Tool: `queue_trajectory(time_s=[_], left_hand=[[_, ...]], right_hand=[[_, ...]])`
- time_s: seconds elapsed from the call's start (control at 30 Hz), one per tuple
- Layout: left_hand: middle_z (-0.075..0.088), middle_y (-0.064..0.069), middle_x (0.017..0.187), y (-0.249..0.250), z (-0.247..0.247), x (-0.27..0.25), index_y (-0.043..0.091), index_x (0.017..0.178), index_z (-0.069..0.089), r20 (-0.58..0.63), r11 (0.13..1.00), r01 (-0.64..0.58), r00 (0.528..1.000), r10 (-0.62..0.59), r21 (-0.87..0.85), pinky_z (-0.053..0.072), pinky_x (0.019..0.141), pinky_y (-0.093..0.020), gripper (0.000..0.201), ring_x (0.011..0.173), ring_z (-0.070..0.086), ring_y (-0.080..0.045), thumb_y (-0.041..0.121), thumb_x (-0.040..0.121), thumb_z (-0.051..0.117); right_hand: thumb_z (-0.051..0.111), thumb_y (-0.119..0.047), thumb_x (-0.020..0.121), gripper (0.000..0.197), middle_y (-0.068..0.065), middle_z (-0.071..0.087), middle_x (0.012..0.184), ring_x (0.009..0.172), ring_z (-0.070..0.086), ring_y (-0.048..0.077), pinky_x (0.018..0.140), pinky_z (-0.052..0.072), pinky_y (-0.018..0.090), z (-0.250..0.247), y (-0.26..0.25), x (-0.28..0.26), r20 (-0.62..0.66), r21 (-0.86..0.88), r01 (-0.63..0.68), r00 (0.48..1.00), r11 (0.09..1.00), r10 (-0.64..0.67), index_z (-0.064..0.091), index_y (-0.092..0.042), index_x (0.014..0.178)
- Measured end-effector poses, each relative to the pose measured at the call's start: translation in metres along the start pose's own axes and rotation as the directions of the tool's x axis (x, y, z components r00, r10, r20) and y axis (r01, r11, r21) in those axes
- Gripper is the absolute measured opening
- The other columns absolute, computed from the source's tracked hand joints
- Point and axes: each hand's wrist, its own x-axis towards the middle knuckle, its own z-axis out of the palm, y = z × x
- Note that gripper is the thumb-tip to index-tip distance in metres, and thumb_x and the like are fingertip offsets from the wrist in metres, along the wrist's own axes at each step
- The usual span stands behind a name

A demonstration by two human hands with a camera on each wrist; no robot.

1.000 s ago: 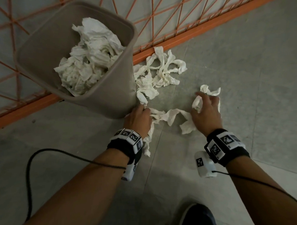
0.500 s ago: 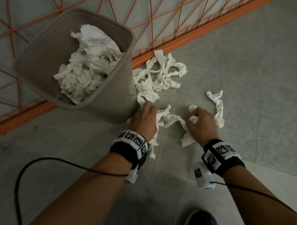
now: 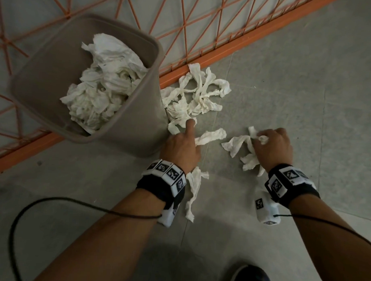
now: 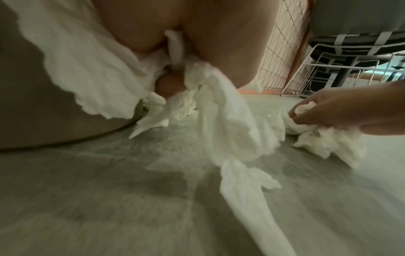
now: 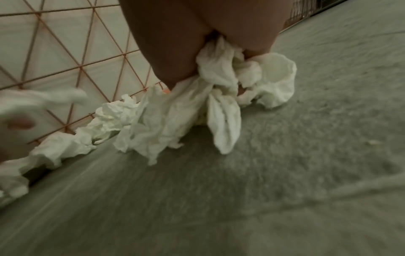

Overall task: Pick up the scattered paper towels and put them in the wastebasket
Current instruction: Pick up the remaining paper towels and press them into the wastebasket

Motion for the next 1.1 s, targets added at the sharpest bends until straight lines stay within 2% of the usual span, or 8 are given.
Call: queue_trajectory(time_s=[0.13, 0.23, 0.3, 0.47, 0.63, 0.87, 1.0, 1.1], left_hand=[[0.067, -0.016, 0.104, -0.002, 0.008, 0.027, 0.020, 0.145, 0.014, 0.082, 0.982, 0.082, 0.992, -0.097, 0.172, 0.049, 0.069, -0.042, 0.071, 0.095, 0.064, -0.036, 0.019, 0.090, 0.059], [0.067, -0.016, 0.110, -0.007, 0.013, 0.034, 0.008, 0.125, 0.042, 0.077, 0.970, 0.071, 0.993, -0.091, 0.233, 0.047, 0.071, -0.041, 0.036, 0.101, 0.064, -0.036, 0.014, 0.092, 0.054], [0.066, -0.015, 0.110, -0.008, 0.012, 0.030, 0.007, 0.110, 0.051, 0.055, 0.977, 0.047, 0.997, -0.059, 0.209, 0.046, 0.070, -0.039, 0.019, 0.101, 0.064, -0.035, 0.012, 0.092, 0.053], [0.064, -0.010, 0.103, -0.004, 0.009, -0.002, 0.012, 0.106, 0.056, -0.030, 0.997, 0.029, 0.999, -0.031, -0.067, 0.042, 0.070, -0.033, 0.023, 0.094, 0.061, -0.029, 0.026, 0.088, 0.056], [0.057, -0.001, 0.090, 0.000, 0.008, -0.033, 0.014, 0.094, 0.063, -0.102, 0.975, 0.020, 0.994, -0.043, -0.220, 0.044, 0.068, -0.030, 0.023, 0.082, 0.058, -0.023, 0.032, 0.080, 0.060], [0.054, 0.004, 0.103, 0.007, -0.004, -0.061, 0.021, 0.091, 0.050, -0.090, 0.934, 0.134, 0.981, -0.172, -0.331, 0.043, 0.072, -0.025, 0.029, 0.085, 0.052, -0.013, 0.003, 0.070, 0.058], [0.058, 0.005, 0.109, 0.016, 0.001, -0.084, 0.027, 0.117, 0.052, 0.031, 0.896, 0.321, 0.944, -0.328, -0.306, 0.044, 0.080, -0.028, 0.043, 0.104, 0.050, -0.019, 0.009, 0.079, 0.059], [0.050, 0.008, 0.122, 0.023, 0.016, -0.104, 0.034, 0.128, 0.043, 0.143, 0.894, 0.396, 0.917, -0.373, -0.208, 0.049, 0.085, -0.033, 0.048, 0.115, 0.041, -0.019, 0.025, 0.082, 0.054]], right_hand=[[0.059, -0.047, 0.083, 0.040, 0.007, 0.061, 0.077, 0.069, 0.056, 0.024, 0.058, 0.036, 0.027, 0.003, -0.014, -0.013, 0.037, 0.041, 0.061, 0.997, 0.997, -0.063, 0.065, -0.008, 0.071], [0.062, -0.031, 0.082, 0.022, 0.003, 0.061, 0.071, 0.069, 0.058, 0.022, 0.056, 0.039, 0.026, 0.005, -0.033, -0.014, 0.024, 0.154, 0.138, 0.989, 0.978, -0.143, 0.062, -0.010, 0.077], [0.062, -0.019, 0.082, 0.012, 0.004, 0.064, 0.082, 0.072, 0.061, 0.022, 0.060, 0.047, 0.029, 0.006, -0.048, -0.007, 0.038, 0.245, 0.193, 0.977, 0.950, -0.209, 0.059, -0.015, 0.093], [0.062, -0.016, 0.086, 0.054, 0.006, 0.044, 0.134, 0.098, 0.061, 0.023, 0.079, 0.054, 0.033, 0.018, -0.086, 0.020, 0.100, 0.113, 0.420, 0.897, 0.901, -0.430, 0.044, -0.031, 0.134], [0.064, -0.019, 0.086, 0.069, 0.002, 0.028, 0.153, 0.116, 0.056, 0.034, 0.087, 0.053, 0.045, 0.033, -0.111, 0.055, 0.262, -0.050, 0.498, 0.843, 0.866, -0.470, 0.032, -0.036, 0.144], [0.050, -0.026, 0.094, 0.030, 0.010, 0.056, 0.119, 0.109, 0.057, 0.034, 0.089, 0.046, 0.041, 0.038, -0.105, 0.057, 0.330, -0.060, 0.412, 0.868, 0.909, -0.371, 0.061, -0.013, 0.118], [0.038, -0.029, 0.094, 0.030, 0.013, 0.056, 0.097, 0.088, 0.055, 0.032, 0.076, 0.037, 0.032, 0.032, -0.091, 0.053, 0.293, 0.099, 0.301, 0.902, 0.949, -0.317, 0.056, -0.007, 0.084], [0.045, -0.042, 0.092, 0.042, 0.012, 0.058, 0.090, 0.078, 0.053, 0.028, 0.072, 0.035, 0.031, 0.021, -0.088, 0.057, 0.256, 0.175, 0.199, 0.936, 0.964, -0.240, 0.061, -0.007, 0.075]])
